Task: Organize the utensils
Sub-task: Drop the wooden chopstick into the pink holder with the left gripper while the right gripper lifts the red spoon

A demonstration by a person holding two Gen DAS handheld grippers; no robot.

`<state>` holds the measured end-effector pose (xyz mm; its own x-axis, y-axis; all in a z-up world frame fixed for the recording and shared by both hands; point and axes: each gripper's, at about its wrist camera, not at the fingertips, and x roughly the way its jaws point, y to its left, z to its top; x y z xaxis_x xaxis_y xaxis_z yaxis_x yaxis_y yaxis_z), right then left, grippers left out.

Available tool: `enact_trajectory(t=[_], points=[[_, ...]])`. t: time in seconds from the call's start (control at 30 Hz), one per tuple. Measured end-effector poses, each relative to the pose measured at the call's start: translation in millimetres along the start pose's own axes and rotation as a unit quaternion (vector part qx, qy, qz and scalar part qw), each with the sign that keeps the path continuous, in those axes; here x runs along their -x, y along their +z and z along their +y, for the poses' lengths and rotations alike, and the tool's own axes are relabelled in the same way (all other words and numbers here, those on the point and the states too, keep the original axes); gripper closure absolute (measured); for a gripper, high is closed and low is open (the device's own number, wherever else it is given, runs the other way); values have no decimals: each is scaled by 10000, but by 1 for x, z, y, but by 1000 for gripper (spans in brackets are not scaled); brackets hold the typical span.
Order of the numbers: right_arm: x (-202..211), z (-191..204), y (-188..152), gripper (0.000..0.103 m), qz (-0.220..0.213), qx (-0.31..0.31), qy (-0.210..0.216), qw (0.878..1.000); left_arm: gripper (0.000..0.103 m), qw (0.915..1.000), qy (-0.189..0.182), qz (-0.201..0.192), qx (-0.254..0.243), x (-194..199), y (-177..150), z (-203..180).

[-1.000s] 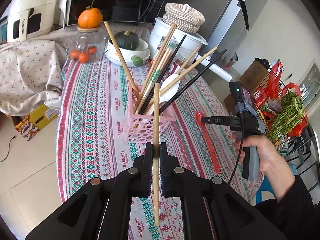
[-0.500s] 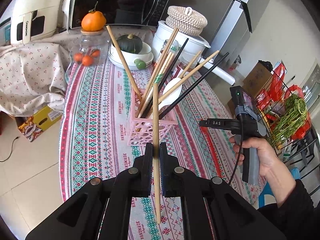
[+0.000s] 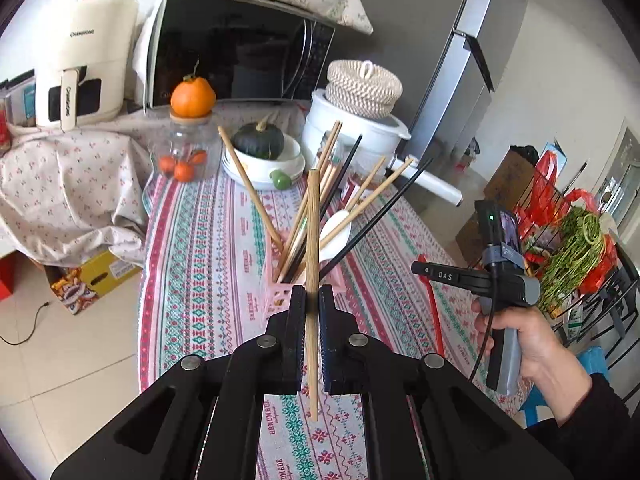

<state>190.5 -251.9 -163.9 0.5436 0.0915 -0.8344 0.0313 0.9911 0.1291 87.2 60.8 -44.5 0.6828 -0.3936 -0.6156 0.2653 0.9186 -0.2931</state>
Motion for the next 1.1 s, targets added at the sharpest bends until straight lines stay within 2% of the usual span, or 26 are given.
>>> enact_trajectory(t=[0.17,0.33,0.53,0.8,0.93,1.0,1.07,1.1], points=[[59,-3,3,75,-854,-151,449,9952,97,9965,-18,-838,47,36,16,-8],[102,-1,3,75,-1568,-289,834,9837,97,9840,196,-1768,95,56,27,-14],[120,10,0,75,-1867,-212,1018,9769,97,9665,686,-2461,-235,44,33,-25],[124,11,-6,75,-1945,-142,1030,9754,97,9708,1029,-2141,-342,-9,41,-23],[124,12,-8,75,-1963,-99,1032,9750,97,9786,1002,-1779,-260,-38,42,-13],[124,14,-10,74,-1994,-60,1036,9744,95,9840,876,-1537,-190,-51,42,-9],[126,17,-11,74,-2042,-12,1069,9731,88,9881,852,-1277,-93,-59,42,-9],[128,19,-12,74,-2088,8,1097,9718,71,9895,853,-1168,-45,-60,41,-9]])
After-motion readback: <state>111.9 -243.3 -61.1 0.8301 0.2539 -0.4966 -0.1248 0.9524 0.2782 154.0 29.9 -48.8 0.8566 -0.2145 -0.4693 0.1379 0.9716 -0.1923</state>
